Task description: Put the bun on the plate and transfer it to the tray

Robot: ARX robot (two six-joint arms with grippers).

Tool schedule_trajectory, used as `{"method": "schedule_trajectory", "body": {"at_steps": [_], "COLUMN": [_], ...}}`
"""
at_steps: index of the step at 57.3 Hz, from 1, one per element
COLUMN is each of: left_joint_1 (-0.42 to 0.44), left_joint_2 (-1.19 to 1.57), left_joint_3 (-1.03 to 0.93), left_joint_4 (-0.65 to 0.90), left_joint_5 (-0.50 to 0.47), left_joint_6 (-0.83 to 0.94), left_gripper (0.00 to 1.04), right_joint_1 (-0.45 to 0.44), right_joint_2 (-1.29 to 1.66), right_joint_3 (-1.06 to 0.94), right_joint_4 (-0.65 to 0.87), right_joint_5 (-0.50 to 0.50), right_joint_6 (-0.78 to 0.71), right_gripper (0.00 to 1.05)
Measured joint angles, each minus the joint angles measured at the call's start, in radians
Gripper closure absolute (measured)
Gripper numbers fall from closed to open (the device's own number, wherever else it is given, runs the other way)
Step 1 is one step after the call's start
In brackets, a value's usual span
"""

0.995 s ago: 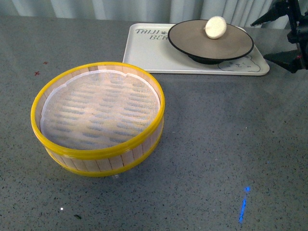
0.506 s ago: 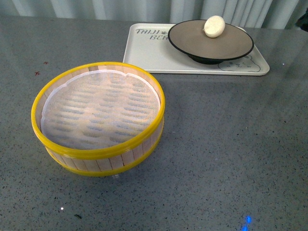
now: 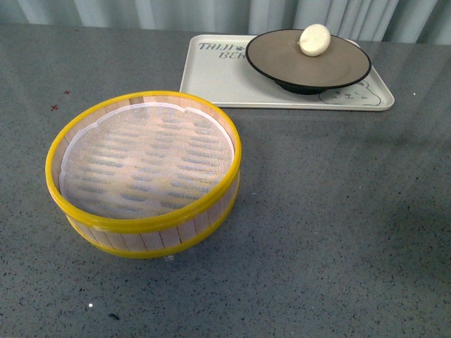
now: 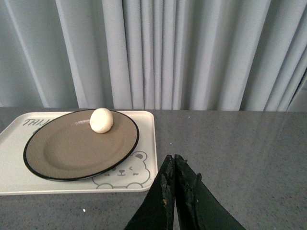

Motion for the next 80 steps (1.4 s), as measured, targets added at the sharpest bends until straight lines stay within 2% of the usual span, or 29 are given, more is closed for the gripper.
{"method": "schedule_trajectory", "body": {"at_steps": [9, 13, 29, 80], "left_joint_1": [0.000, 0.000, 0.000, 0.000], "left_joint_2": [0.000, 0.000, 0.000, 0.000], "left_joint_3": [0.000, 0.000, 0.000, 0.000], "left_joint_4": [0.000, 0.000, 0.000, 0.000], "left_joint_5": [0.000, 0.000, 0.000, 0.000], "left_joint_6": [0.000, 0.000, 0.000, 0.000], "left_gripper": [0.07, 0.07, 0.07, 0.07], "right_joint_1": [0.016, 0.048, 0.070, 0.071], "right_joint_2": [-0.101, -0.154, -0.358, -1.025], "right_joint_3": [-0.094, -0.135, -0.253, -0.380], "right_joint_4": [-0.008, -0.023, -0.111, -0.637], "right_joint_5": [0.007, 0.058, 0.061, 0.061], "right_joint_6": [0.000, 0.000, 0.000, 0.000], "right_gripper": [1.03, 1.03, 1.03, 1.03]}}
